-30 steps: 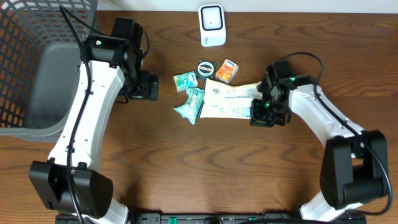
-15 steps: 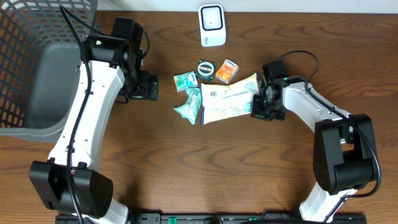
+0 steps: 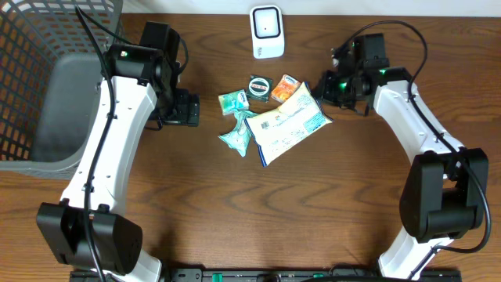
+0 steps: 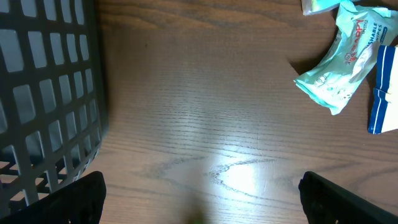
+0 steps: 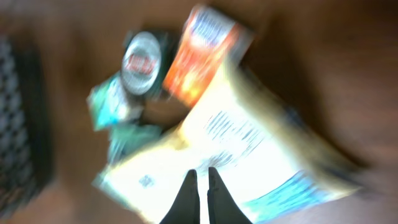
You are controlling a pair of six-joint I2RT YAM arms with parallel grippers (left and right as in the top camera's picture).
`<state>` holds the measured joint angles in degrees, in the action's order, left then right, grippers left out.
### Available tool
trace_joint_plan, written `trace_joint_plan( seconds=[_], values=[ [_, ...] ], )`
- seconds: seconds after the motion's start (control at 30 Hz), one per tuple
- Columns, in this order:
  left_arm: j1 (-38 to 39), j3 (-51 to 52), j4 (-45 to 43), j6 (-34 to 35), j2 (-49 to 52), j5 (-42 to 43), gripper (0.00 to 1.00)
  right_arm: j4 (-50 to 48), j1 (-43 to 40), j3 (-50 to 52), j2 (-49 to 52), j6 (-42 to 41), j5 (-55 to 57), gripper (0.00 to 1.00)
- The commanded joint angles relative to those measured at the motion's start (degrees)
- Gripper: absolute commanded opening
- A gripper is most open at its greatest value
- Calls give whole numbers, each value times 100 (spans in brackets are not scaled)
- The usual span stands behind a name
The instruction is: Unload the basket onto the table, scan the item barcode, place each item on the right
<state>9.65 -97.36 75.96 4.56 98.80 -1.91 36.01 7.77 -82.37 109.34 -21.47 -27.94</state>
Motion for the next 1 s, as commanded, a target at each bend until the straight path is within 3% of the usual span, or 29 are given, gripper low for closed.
trace_joint_plan(
  seconds=[0.0, 0.2, 0.43, 0.8, 0.97],
  values=[
    [-20, 17, -2, 70, 15, -92, 98, 645, 278, -33, -4, 382, -1027, 1],
    [-20, 17, 0, 68, 15, -92, 98, 1685, 975, 170, -2, 492, 785, 1],
    [-20, 17, 0, 68, 15, -92, 98, 1696, 1504, 728, -2, -1034, 3099, 1],
    [-20, 17, 0, 70, 15, -92, 98, -256, 1482, 1591, -2, -1189, 3427, 3],
    [-20, 17, 0, 68, 15, -92, 98, -1228, 1478, 1716, -2, -704, 3425, 5]
  ],
)
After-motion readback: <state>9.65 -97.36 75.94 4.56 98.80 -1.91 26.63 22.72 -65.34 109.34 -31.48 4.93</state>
